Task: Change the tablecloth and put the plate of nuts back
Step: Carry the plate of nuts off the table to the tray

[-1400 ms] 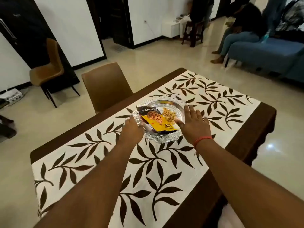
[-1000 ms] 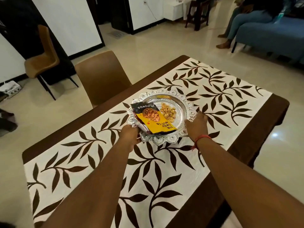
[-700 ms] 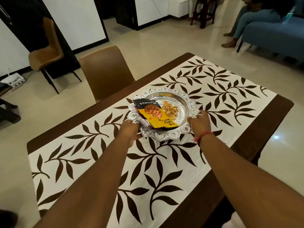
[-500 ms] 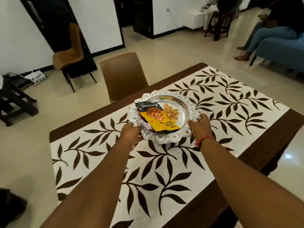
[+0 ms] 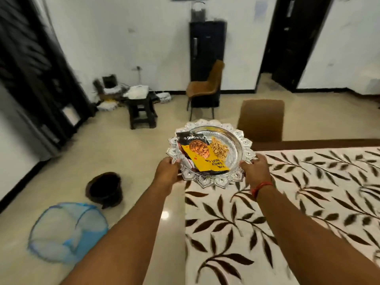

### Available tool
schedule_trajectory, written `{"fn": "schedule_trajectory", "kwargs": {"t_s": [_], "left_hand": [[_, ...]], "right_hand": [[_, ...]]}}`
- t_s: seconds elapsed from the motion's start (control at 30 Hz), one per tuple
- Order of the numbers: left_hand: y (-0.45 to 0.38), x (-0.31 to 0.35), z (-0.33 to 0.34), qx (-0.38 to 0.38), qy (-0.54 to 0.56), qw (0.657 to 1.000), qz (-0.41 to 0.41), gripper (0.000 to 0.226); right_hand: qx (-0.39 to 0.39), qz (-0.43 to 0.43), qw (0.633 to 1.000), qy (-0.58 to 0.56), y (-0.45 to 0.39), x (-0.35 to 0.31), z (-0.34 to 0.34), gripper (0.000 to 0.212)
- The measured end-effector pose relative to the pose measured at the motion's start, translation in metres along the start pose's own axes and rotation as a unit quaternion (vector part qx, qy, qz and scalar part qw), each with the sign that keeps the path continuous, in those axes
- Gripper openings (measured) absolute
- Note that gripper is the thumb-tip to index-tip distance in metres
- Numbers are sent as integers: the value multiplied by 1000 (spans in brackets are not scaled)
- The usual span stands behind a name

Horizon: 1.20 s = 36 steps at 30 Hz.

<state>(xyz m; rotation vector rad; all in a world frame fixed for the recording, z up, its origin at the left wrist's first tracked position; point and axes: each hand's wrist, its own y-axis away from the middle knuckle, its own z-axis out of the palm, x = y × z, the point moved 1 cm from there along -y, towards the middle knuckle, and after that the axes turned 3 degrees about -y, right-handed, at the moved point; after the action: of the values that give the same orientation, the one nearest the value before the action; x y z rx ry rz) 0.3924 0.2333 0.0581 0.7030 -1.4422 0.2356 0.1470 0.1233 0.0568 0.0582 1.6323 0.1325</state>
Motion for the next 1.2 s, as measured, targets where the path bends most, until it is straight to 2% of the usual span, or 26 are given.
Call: {"fn": "schedule_trajectory", "kwargs": {"t_s": [0.13, 0.33, 0.5, 0.63, 0.7, 0.8, 0.9, 1.2], "left_hand": [[28, -16, -132, 97, 42, 994, 5, 16], [116, -66, -301, 257, 59, 964, -19, 19], [222, -116, -381, 399, 109, 910, -37, 13], [306, -166, -414, 495, 126, 857, -75, 17], [347, -191, -431, 542, 104, 830, -82, 20], [399, -229, -455, 576, 103, 804, -112, 26], [449, -270, -479, 603, 148, 774, -128, 19], [581, -396, -557, 647, 214, 698, -220, 16]], "right_hand": [[-92, 2, 995, -32, 51, -1, 118, 52], [-265, 28, 964, 15, 151, 18, 270, 63], [-418, 51, 906, 34, 245, 49, 363, 55], [-522, 59, 850, 49, 327, 85, 406, 42], [-566, 48, 821, 60, 370, 104, 422, 43], [-601, 49, 789, 119, 429, 127, 439, 46], [-624, 81, 758, 170, 486, 157, 457, 50], [-665, 94, 659, 339, 667, 260, 502, 44]]}}
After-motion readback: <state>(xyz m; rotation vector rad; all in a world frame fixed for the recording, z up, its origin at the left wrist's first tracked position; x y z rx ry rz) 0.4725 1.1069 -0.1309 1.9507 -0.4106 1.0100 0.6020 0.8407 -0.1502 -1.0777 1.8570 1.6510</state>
